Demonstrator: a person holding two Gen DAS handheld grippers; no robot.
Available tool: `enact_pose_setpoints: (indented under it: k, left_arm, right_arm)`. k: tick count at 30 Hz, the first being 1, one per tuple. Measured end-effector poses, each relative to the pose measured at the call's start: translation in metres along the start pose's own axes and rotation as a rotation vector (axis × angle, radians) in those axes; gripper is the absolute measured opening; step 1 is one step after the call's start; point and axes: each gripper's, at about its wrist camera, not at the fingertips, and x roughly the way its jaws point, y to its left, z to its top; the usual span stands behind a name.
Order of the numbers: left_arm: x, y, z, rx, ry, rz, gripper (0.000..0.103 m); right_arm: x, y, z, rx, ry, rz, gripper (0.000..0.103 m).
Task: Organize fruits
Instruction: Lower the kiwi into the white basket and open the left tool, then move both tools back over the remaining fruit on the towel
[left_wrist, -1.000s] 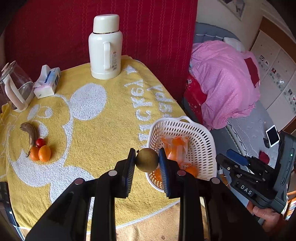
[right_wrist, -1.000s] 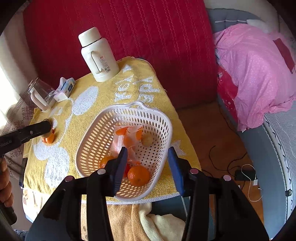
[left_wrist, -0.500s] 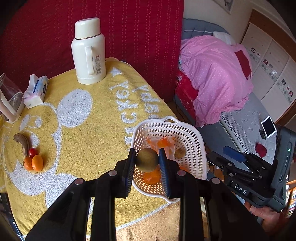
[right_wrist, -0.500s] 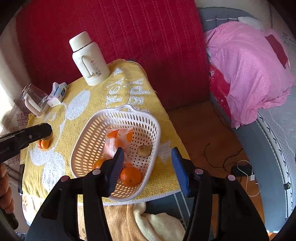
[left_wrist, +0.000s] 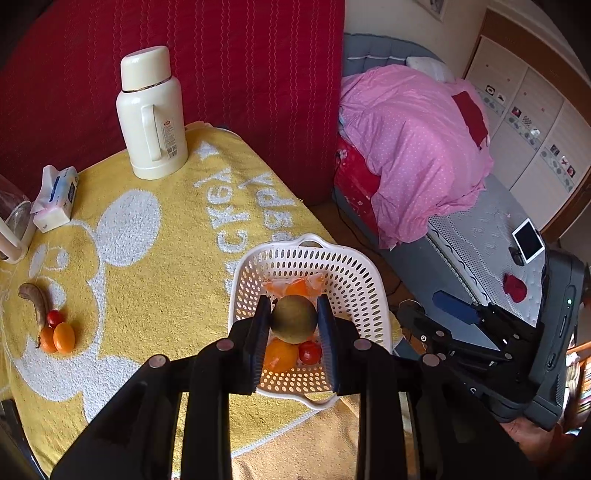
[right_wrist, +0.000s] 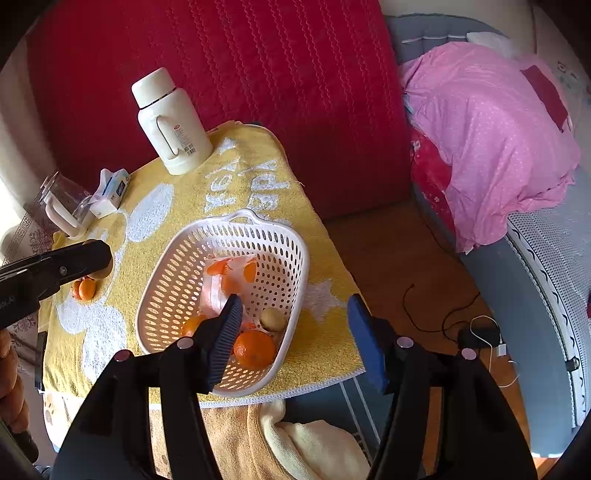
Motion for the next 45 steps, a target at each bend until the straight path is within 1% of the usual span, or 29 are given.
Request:
enact_pose_setpoints:
  k: [2, 3, 4, 6, 8, 10, 13, 14, 16, 19, 23, 27, 31, 34, 39, 41, 45]
  left_arm:
    - [0.001, -0.001, 0.0, 0.002, 0.004, -0.001, 0.027]
    - [0.001, -0.002, 0.001, 0.0, 0.005, -0.001, 0.034]
    - [0.001, -0.002, 0.001, -0.002, 0.005, 0.005, 0.052]
    - [-0.002, -0.002, 0.0, -0.008, -0.014, 0.021, 0.071]
    - [-0.004, 0.0, -0.001, -0.018, -0.012, 0.015, 0.076]
    - [-0.005, 0.004, -0.002, -0.035, -0.011, 0.03, 0.086]
    - [-0.009, 0.011, -0.003, -0.065, -0.019, 0.065, 0.091]
    - [-0.01, 0.014, -0.004, -0.078, -0.018, 0.075, 0.092]
    - [-0.013, 0.021, -0.008, -0.097, -0.015, 0.088, 0.092]
    - [-0.018, 0.033, -0.015, -0.128, -0.012, 0.114, 0.092]
    - [-0.026, 0.055, -0.026, -0.193, -0.009, 0.147, 0.092]
    - [-0.034, 0.073, -0.035, -0.252, -0.006, 0.169, 0.092]
    - [-0.041, 0.083, -0.042, -0.285, 0.003, 0.203, 0.092]
    - [-0.046, 0.087, -0.046, -0.288, 0.0, 0.217, 0.092]
    - [-0.05, 0.087, -0.05, -0.26, 0.001, 0.255, 0.092]
    - [-0.052, 0.088, -0.052, -0.254, 0.001, 0.264, 0.092]
    - [-0.057, 0.095, -0.057, -0.26, 0.002, 0.285, 0.092]
  right_arm:
    - [0.0, -0.001, 0.0, 0.002, -0.002, -0.001, 0.061]
    - [-0.001, -0.002, 0.0, 0.003, -0.003, -0.001, 0.061]
    - [-0.001, -0.002, 0.001, 0.004, -0.004, -0.001, 0.061]
    - [-0.001, -0.003, 0.001, 0.009, -0.005, 0.0, 0.061]
    - [0.0, -0.004, 0.0, 0.017, -0.007, 0.002, 0.064]
    - [0.001, -0.004, -0.001, 0.022, -0.005, 0.006, 0.066]
    - [0.002, -0.002, 0.0, 0.029, -0.001, 0.017, 0.066]
    - [0.002, -0.002, 0.0, 0.035, -0.004, 0.02, 0.067]
    - [0.001, -0.004, 0.002, 0.05, -0.014, 0.02, 0.074]
    - [-0.001, -0.006, 0.006, 0.062, -0.028, 0.006, 0.074]
    - [-0.004, -0.012, 0.009, 0.094, -0.046, -0.015, 0.074]
    - [-0.004, -0.022, 0.009, 0.145, -0.041, -0.022, 0.074]
    - [-0.003, -0.028, 0.007, 0.187, -0.033, -0.03, 0.074]
    - [-0.004, -0.026, 0.006, 0.19, -0.034, -0.035, 0.075]
    - [-0.004, -0.017, 0.004, 0.178, -0.033, -0.025, 0.076]
    - [-0.005, -0.012, 0.004, 0.175, -0.036, -0.016, 0.083]
    - [-0.005, 0.001, 0.004, 0.154, -0.034, -0.005, 0.084]
